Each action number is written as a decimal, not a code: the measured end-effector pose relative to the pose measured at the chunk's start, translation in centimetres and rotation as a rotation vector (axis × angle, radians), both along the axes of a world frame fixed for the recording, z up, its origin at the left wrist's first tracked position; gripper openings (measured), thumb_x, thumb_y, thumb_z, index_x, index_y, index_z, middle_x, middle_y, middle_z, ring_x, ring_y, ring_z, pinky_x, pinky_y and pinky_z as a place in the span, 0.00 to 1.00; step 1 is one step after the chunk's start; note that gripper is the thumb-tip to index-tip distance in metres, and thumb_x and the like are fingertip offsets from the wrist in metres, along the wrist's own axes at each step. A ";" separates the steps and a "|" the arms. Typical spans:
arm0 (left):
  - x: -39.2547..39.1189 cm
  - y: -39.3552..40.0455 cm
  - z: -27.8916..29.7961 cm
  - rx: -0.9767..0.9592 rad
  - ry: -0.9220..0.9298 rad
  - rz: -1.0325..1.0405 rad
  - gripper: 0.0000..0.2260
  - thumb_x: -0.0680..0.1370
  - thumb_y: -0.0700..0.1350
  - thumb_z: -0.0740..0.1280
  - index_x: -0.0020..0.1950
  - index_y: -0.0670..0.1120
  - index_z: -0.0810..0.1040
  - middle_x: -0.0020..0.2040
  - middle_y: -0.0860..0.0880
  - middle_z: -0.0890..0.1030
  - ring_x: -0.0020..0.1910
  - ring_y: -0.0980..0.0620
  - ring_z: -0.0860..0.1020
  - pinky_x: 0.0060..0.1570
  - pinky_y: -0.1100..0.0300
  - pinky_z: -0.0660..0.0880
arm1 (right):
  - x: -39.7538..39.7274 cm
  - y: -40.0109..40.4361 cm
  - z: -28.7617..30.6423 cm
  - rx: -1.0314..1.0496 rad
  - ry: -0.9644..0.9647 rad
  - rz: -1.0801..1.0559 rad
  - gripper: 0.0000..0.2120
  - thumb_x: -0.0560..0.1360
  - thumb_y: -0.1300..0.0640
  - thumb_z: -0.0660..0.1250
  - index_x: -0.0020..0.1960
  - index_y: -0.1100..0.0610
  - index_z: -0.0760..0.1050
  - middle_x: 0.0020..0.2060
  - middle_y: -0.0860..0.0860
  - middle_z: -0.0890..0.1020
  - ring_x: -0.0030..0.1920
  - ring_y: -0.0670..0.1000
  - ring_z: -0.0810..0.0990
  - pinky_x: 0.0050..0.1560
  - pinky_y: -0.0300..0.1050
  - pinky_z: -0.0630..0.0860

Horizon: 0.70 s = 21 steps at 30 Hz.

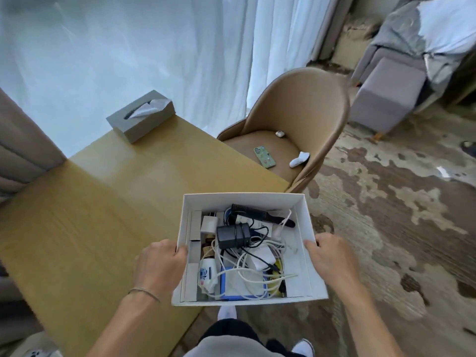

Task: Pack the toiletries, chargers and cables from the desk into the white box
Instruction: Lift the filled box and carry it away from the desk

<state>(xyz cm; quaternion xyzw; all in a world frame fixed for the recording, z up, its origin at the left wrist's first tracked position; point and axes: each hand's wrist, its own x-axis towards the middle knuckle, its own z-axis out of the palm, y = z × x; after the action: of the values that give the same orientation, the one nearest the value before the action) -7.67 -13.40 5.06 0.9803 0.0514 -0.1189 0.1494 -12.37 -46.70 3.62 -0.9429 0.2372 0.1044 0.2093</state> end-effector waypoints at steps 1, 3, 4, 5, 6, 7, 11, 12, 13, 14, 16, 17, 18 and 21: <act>-0.1 -1.1 0.3 0.004 -0.009 -0.031 0.23 0.80 0.48 0.62 0.26 0.48 0.61 0.23 0.53 0.63 0.22 0.54 0.59 0.24 0.62 0.55 | -1.2 -0.8 0.1 0.010 -0.008 -0.037 0.23 0.79 0.52 0.64 0.29 0.55 0.59 0.24 0.50 0.61 0.24 0.51 0.58 0.30 0.44 0.56; -0.5 -3.4 0.6 0.006 -0.020 -0.082 0.23 0.80 0.48 0.62 0.26 0.48 0.60 0.23 0.53 0.62 0.22 0.54 0.58 0.23 0.62 0.54 | -3.6 -2.7 0.1 0.013 -0.016 -0.102 0.23 0.79 0.52 0.64 0.30 0.55 0.59 0.24 0.49 0.60 0.24 0.50 0.56 0.30 0.43 0.54; -0.8 -4.6 0.7 0.002 -0.022 -0.100 0.23 0.80 0.49 0.62 0.26 0.48 0.60 0.23 0.52 0.62 0.22 0.53 0.58 0.24 0.62 0.54 | -4.9 -3.8 0.1 0.009 -0.023 -0.134 0.23 0.79 0.52 0.64 0.30 0.55 0.59 0.23 0.49 0.60 0.24 0.50 0.56 0.29 0.42 0.53; -1.2 -6.0 0.8 -0.010 -0.023 -0.116 0.23 0.80 0.49 0.62 0.27 0.47 0.61 0.23 0.52 0.62 0.23 0.53 0.59 0.24 0.61 0.55 | -6.3 -4.8 0.2 0.004 -0.034 -0.164 0.23 0.79 0.52 0.64 0.29 0.55 0.59 0.23 0.49 0.60 0.24 0.50 0.56 0.29 0.42 0.53; -1.7 -7.3 0.9 -0.030 -0.024 -0.131 0.22 0.80 0.50 0.62 0.27 0.47 0.61 0.24 0.52 0.63 0.23 0.53 0.59 0.25 0.60 0.55 | -7.7 -5.9 0.2 0.001 -0.047 -0.196 0.23 0.79 0.52 0.64 0.29 0.54 0.59 0.23 0.49 0.61 0.24 0.50 0.57 0.29 0.42 0.54; -2.3 -8.9 1.0 -0.053 -0.024 -0.147 0.22 0.80 0.50 0.62 0.28 0.47 0.61 0.24 0.52 0.63 0.23 0.52 0.60 0.25 0.60 0.55 | -9.2 -7.1 0.3 -0.001 -0.063 -0.229 0.23 0.79 0.52 0.64 0.29 0.54 0.59 0.23 0.49 0.60 0.24 0.50 0.57 0.29 0.42 0.54; -5.5 -15.2 1.4 -0.147 -0.017 -0.243 0.21 0.80 0.49 0.63 0.28 0.47 0.63 0.24 0.51 0.65 0.24 0.52 0.61 0.26 0.58 0.56 | -15.6 -12.0 0.6 -0.017 -0.107 -0.350 0.24 0.78 0.53 0.65 0.28 0.54 0.58 0.23 0.48 0.59 0.23 0.49 0.55 0.30 0.42 0.52; -6.4 -16.7 1.4 -0.179 -0.016 -0.264 0.21 0.80 0.49 0.63 0.28 0.47 0.64 0.24 0.52 0.65 0.24 0.52 0.61 0.26 0.59 0.57 | -17.3 -13.1 0.7 -0.021 -0.112 -0.384 0.24 0.78 0.53 0.65 0.28 0.54 0.59 0.23 0.48 0.59 0.24 0.50 0.55 0.30 0.43 0.52; -7.3 -18.3 1.4 -0.207 -0.018 -0.285 0.21 0.80 0.49 0.63 0.28 0.47 0.65 0.22 0.54 0.65 0.23 0.53 0.61 0.26 0.59 0.57 | -19.0 -14.3 0.8 -0.024 -0.117 -0.415 0.24 0.79 0.53 0.65 0.28 0.54 0.59 0.23 0.49 0.59 0.24 0.50 0.55 0.30 0.43 0.53; -8.2 -19.8 1.3 -0.223 -0.023 -0.308 0.22 0.80 0.49 0.64 0.27 0.47 0.65 0.20 0.54 0.66 0.22 0.55 0.61 0.25 0.60 0.58 | -20.7 -15.4 0.8 -0.027 -0.123 -0.444 0.24 0.79 0.53 0.65 0.28 0.54 0.59 0.23 0.48 0.59 0.23 0.50 0.56 0.30 0.43 0.53; -10.0 -22.7 1.1 -0.234 -0.034 -0.362 0.22 0.79 0.50 0.64 0.27 0.46 0.67 0.19 0.53 0.70 0.20 0.56 0.63 0.24 0.61 0.59 | -24.3 -17.5 0.9 -0.030 -0.144 -0.504 0.24 0.79 0.53 0.65 0.28 0.54 0.59 0.22 0.48 0.60 0.23 0.49 0.57 0.29 0.42 0.54; -10.9 -24.1 1.0 -0.235 -0.034 -0.392 0.21 0.79 0.50 0.63 0.27 0.45 0.68 0.21 0.51 0.73 0.21 0.54 0.65 0.24 0.60 0.61 | -26.2 -18.4 1.0 -0.033 -0.153 -0.534 0.24 0.78 0.53 0.65 0.27 0.54 0.60 0.22 0.48 0.61 0.23 0.50 0.57 0.29 0.42 0.54; -11.9 -25.6 0.9 -0.238 -0.035 -0.420 0.21 0.78 0.51 0.63 0.27 0.44 0.68 0.23 0.48 0.76 0.22 0.51 0.67 0.26 0.57 0.63 | -28.0 -19.4 1.1 -0.036 -0.158 -0.561 0.24 0.78 0.53 0.65 0.27 0.54 0.60 0.22 0.48 0.61 0.23 0.50 0.58 0.29 0.42 0.55; -15.4 -30.3 1.4 -0.248 -0.064 -0.499 0.21 0.75 0.52 0.63 0.25 0.46 0.65 0.23 0.48 0.73 0.24 0.46 0.68 0.27 0.53 0.67 | -33.7 -22.0 1.3 -0.050 -0.180 -0.652 0.24 0.78 0.53 0.65 0.27 0.55 0.61 0.21 0.48 0.61 0.22 0.50 0.59 0.28 0.42 0.56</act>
<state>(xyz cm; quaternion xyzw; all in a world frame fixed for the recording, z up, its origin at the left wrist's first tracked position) -23.08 -43.66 6.48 0.9401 -0.2115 -0.1262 0.2359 -46.06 -68.69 4.93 -0.8276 0.5095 -0.0577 0.2285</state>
